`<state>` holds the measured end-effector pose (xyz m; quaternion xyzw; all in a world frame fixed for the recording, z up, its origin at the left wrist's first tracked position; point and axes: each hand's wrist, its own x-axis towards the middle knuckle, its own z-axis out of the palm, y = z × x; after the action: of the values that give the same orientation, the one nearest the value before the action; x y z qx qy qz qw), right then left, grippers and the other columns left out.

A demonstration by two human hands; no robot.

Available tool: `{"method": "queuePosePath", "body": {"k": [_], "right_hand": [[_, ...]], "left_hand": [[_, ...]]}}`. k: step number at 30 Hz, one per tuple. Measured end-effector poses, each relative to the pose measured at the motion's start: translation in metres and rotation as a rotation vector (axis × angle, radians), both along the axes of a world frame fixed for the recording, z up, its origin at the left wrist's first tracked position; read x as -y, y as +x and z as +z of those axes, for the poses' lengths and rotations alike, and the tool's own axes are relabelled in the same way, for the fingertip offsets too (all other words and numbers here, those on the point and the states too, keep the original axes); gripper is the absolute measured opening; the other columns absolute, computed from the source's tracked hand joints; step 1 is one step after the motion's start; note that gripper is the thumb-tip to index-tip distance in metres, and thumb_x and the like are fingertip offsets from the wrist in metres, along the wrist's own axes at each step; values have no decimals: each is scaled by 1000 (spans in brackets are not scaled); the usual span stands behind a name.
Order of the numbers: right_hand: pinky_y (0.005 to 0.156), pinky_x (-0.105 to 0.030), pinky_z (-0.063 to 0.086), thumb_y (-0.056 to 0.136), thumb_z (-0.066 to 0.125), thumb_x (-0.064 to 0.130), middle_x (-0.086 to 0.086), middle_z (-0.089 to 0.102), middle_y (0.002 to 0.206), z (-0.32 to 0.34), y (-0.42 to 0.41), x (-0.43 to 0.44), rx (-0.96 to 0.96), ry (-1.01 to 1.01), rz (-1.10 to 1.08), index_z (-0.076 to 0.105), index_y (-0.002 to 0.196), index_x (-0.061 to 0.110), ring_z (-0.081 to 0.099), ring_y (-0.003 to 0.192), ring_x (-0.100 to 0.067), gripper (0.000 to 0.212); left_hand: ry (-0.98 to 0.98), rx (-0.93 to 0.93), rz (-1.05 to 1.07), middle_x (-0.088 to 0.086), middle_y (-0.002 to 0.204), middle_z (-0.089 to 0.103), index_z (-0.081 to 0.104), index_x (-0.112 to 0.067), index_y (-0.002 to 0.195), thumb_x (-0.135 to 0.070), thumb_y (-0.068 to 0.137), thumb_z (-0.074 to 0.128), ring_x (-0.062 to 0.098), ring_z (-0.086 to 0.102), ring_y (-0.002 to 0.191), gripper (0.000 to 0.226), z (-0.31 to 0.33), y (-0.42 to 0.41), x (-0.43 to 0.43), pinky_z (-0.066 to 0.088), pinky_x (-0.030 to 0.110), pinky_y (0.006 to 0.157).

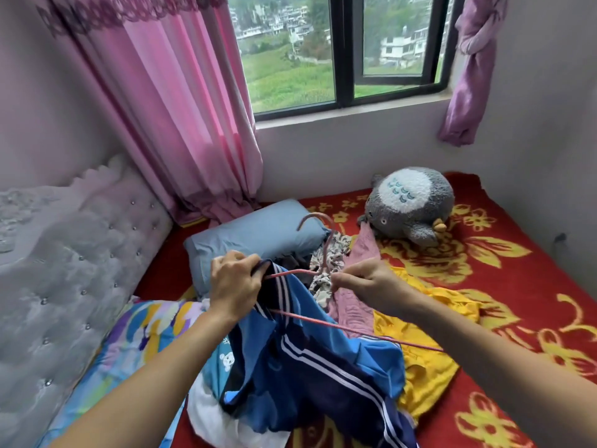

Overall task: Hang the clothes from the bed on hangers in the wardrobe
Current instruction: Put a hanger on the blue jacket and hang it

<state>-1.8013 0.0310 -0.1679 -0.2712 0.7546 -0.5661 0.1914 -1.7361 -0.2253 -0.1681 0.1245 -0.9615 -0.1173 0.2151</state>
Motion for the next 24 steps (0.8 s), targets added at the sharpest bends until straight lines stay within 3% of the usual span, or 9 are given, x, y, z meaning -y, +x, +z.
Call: {"method": "queuePosePath", "body": {"k": [4,6,9,11,14,16,18,21,24], "right_hand": [[42,-23,19,94,61,25,5,38,43,-29,2,28,85,-34,60,74,75,7,28,41,-9,29],[41,-22,20,92,63,31,-3,38,48,-39,3,33,164,-70,74,74,76,8,30,42,-12,30],[38,-19,31,95,55,38,-7,53,57,-50,-4,38,550,-77,115,71,86,12,44,43,-11,33],[43,-19,43,96,54,33,-11,64,75,-56,-6,41,714,109,261,65,95,10,59,54,-14,25],[50,-22,49,79,72,47,-5,59,75,-65,8,61,486,526,403,56,89,15,62,68,-21,37],[56,-28,50,67,69,66,2,57,69,-68,19,79,258,529,264,53,76,24,59,66,-18,46],[72,-34,49,69,53,71,1,64,81,-69,26,95,-32,530,90,56,79,28,61,79,-22,45],[80,-36,45,88,48,42,-7,66,105,-74,20,105,-307,704,-45,55,103,25,62,101,-31,24],[80,-34,45,88,48,22,-7,65,114,-91,4,85,-372,896,-78,58,105,23,62,107,-30,20]], "left_hand": [[188,54,-132,-3,53,47,40,-23,62,-32,93,57,32,53,64,37,-4,8,-3,34,35,57],[203,94,-146,-5,51,43,37,-24,62,-29,94,58,30,50,61,38,-5,15,2,31,35,55],[185,173,-109,-6,56,46,36,-22,64,-34,95,53,25,48,64,37,-4,26,2,33,37,59],[147,166,-105,-6,55,47,38,-20,63,-42,93,49,19,45,60,38,1,31,-1,31,35,59],[73,132,-139,-8,53,44,47,-16,66,-47,86,40,13,40,58,38,12,35,-12,27,32,58],[-10,123,-167,-10,52,40,51,-16,68,-47,86,39,15,43,61,38,16,37,-18,27,30,58],[-70,126,-178,-7,54,45,51,-18,70,-50,86,36,22,52,64,39,17,42,-17,32,32,57],[-75,98,-153,5,60,57,46,-19,65,-55,82,29,29,56,63,43,17,51,-9,39,35,56],[-79,59,-84,10,58,59,41,-20,60,-54,83,30,34,58,64,42,18,58,6,39,36,56]]}}
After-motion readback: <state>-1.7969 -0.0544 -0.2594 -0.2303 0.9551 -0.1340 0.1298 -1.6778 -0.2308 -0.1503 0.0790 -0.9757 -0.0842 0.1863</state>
